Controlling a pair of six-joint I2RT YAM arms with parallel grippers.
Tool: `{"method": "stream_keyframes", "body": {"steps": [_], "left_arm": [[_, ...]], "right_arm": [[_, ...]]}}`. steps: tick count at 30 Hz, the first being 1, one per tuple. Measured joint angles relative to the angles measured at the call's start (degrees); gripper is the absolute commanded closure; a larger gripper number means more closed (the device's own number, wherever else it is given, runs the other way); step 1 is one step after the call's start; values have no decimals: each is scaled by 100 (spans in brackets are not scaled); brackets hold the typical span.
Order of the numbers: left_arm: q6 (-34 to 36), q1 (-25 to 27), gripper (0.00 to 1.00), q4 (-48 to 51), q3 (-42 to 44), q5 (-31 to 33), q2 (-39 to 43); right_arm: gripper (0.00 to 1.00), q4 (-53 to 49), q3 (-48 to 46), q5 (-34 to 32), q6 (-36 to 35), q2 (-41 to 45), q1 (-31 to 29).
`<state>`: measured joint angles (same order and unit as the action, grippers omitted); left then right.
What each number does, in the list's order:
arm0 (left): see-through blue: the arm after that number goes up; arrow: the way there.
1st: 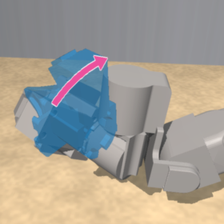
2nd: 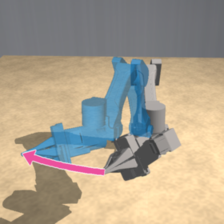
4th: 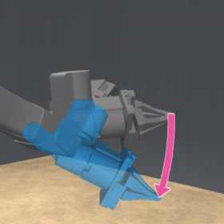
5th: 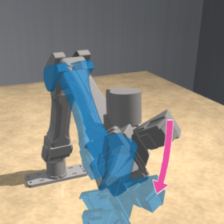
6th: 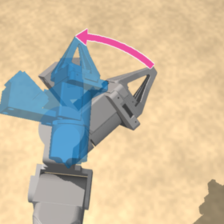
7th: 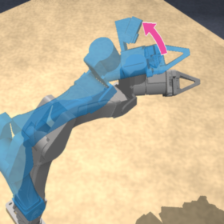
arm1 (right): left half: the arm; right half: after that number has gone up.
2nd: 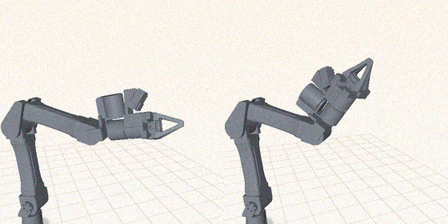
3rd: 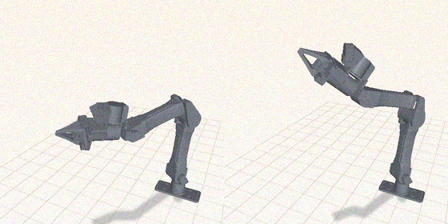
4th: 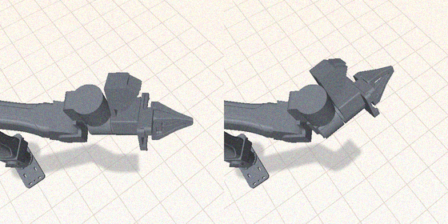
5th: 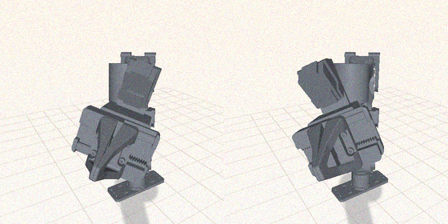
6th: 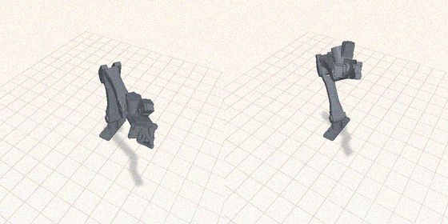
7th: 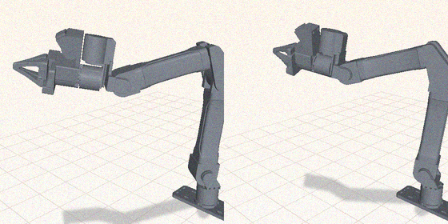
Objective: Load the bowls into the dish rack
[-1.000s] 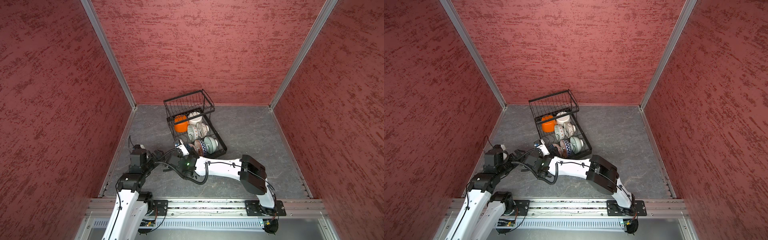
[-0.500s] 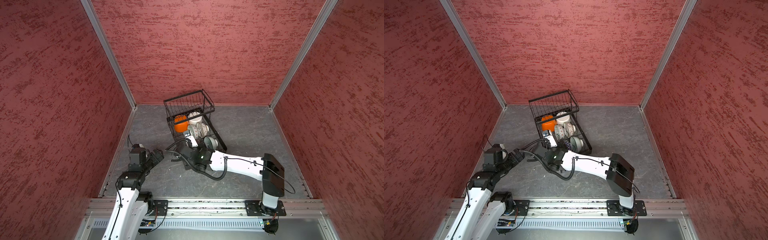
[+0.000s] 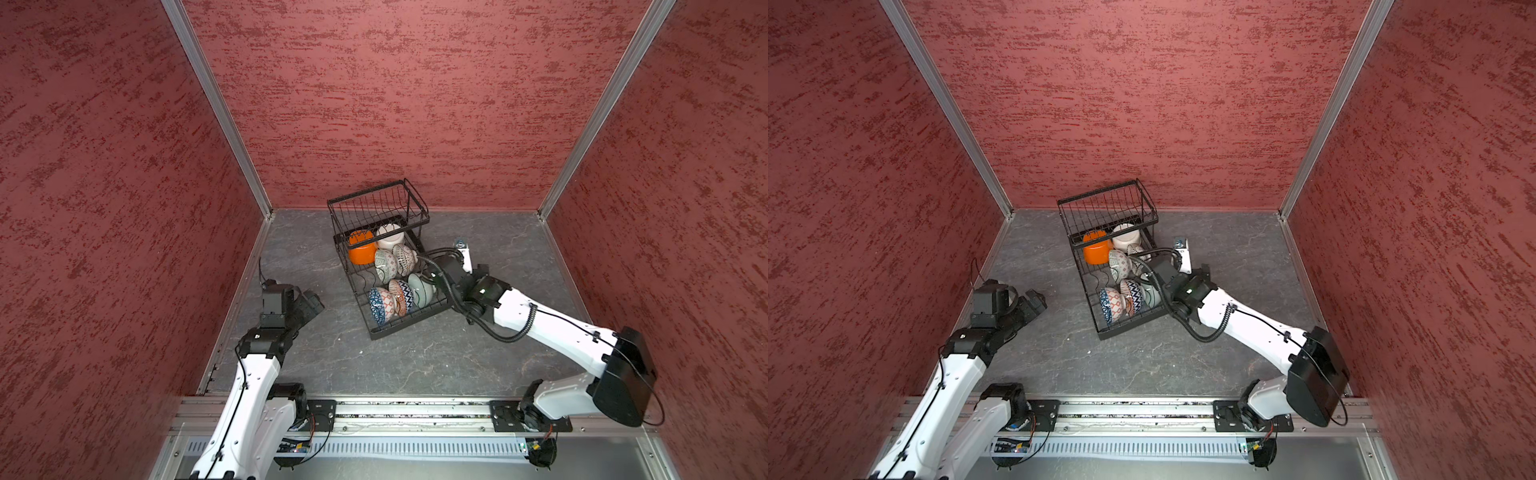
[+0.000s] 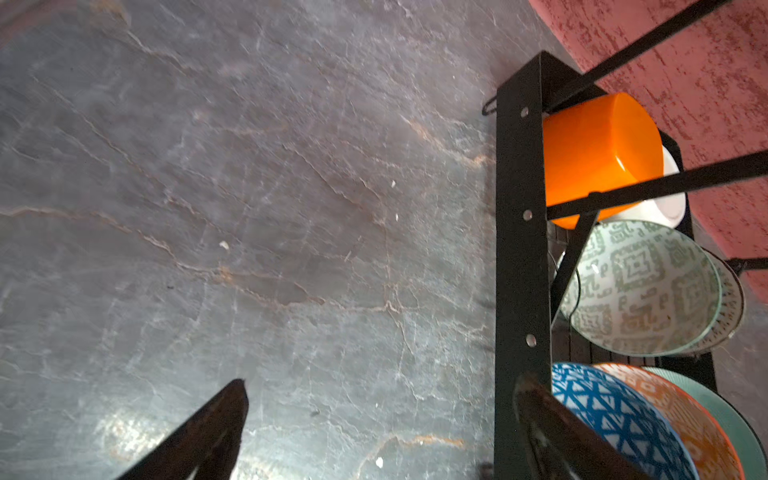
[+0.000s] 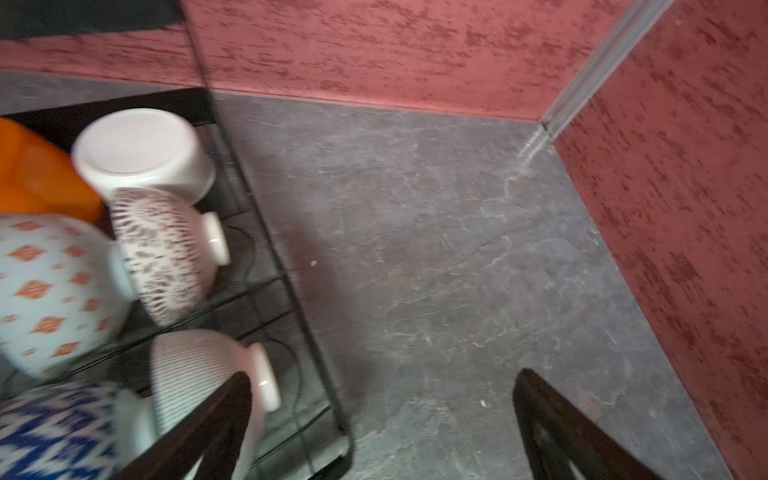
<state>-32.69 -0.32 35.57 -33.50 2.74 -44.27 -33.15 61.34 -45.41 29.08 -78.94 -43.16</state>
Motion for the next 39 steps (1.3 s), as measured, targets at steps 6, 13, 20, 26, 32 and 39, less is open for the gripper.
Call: {"method": "stream_keyframes", "body": {"steps": [6, 13, 20, 26, 32, 39], "left_arm": [[247, 61, 1, -557, -72, 671, -608], [713, 280, 1, -1593, 348, 1576, -874], [1259, 450, 1, -2643, 374, 2168, -1355], [1882, 415, 1, -3971, 619, 2146, -1932], [2435, 323, 1, -5211, 1027, 1947, -2559], [2708, 208, 1, -6811, 1217, 1657, -3191]], "right_arm": [[1, 601, -1049, 289, -323, 586, 1073], [1, 1821, -2068, 734, -1016, 570, 2114], [1, 3126, -2406, 1231, -1759, 116, 2933], [1, 4542, -2710, 1462, -2103, -140, 3421], [1, 6356, -3407, 1598, -2430, -363, 3707], [1, 7858, -3755, 1958, -2776, -743, 3814]]}}
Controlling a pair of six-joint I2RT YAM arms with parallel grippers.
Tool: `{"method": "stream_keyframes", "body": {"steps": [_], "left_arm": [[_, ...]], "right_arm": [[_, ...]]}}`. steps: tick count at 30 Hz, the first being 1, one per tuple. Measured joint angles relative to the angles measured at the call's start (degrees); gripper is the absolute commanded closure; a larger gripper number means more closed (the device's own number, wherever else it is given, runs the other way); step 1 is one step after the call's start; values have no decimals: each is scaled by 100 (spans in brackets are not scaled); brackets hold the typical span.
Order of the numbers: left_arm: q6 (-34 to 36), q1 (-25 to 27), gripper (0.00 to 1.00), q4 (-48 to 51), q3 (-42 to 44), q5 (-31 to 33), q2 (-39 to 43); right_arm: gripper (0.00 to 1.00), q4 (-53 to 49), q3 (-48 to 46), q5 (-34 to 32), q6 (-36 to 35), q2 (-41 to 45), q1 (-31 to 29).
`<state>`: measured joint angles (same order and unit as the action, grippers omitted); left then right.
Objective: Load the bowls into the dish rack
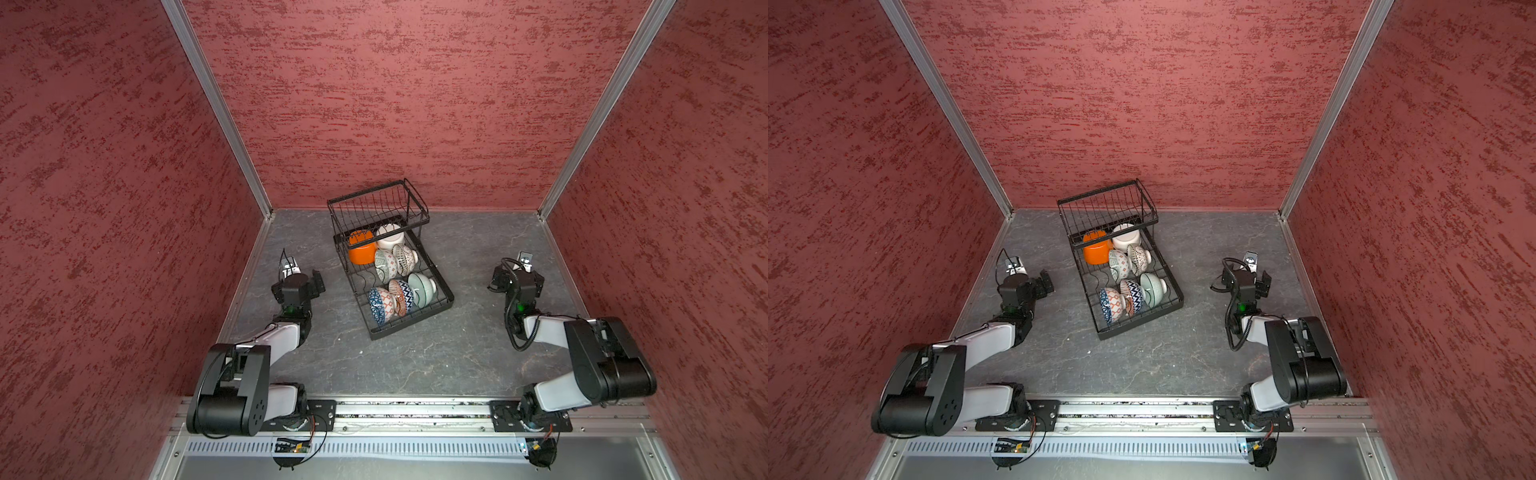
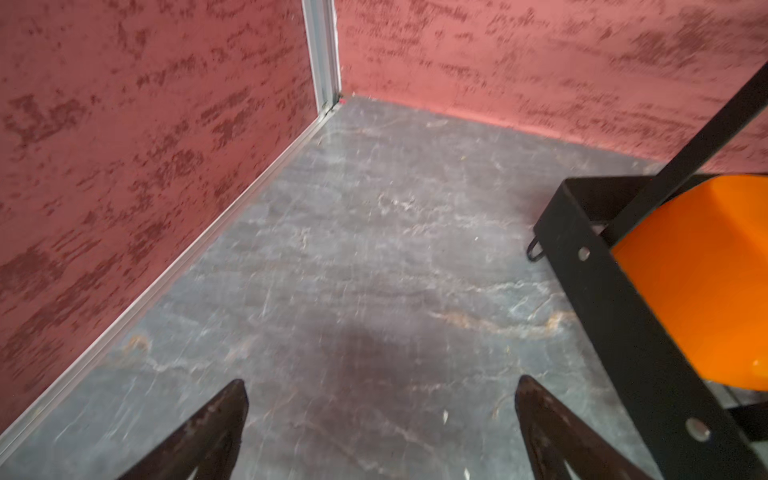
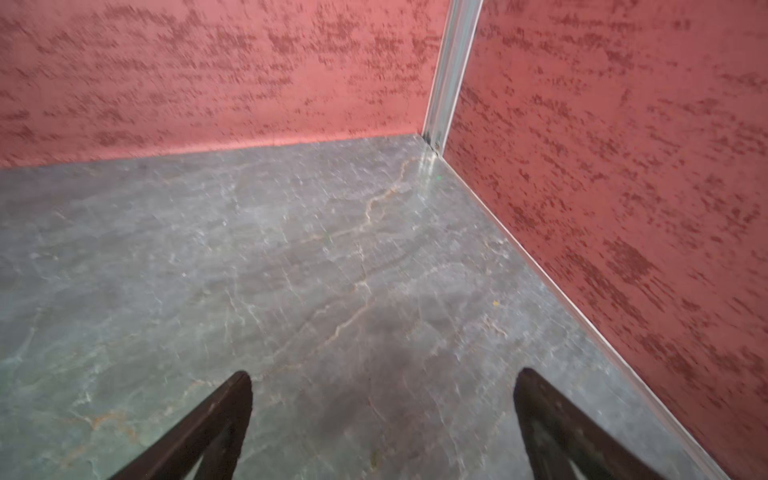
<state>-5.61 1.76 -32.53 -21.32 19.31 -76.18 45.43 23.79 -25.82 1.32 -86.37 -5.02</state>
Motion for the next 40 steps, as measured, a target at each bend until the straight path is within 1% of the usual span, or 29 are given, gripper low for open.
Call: {"method": "stream_keyframes", "body": {"steps": [5, 9, 12, 15, 18, 23, 40], "left_arm": [[153, -46, 1, -1019, 28, -297, -546], [289, -87, 1, -1429, 76, -699, -839], [382, -109, 1, -1917, 181, -1025, -1058], [420, -160, 1, -2107, 275, -1268, -1161], [417, -203, 1, -2157, 275, -1307, -1167], [407, -208, 1, -2105, 157, -1279, -1167], [400, -201, 1, -2103, 138, -1204, -1167]], "right_arm": [[1, 468, -114, 374, -31, -72, 212], [1, 708, -162, 575, -31, -72, 280], [1, 820, -214, 776, -31, -72, 323], [1, 1154, -452, 981, -26, -61, 387], [1, 1812, -903, 1167, -31, -173, 455], [1, 1917, -920, 1379, -22, -260, 520], [1, 2109, -916, 1370, 22, -260, 542]]}}
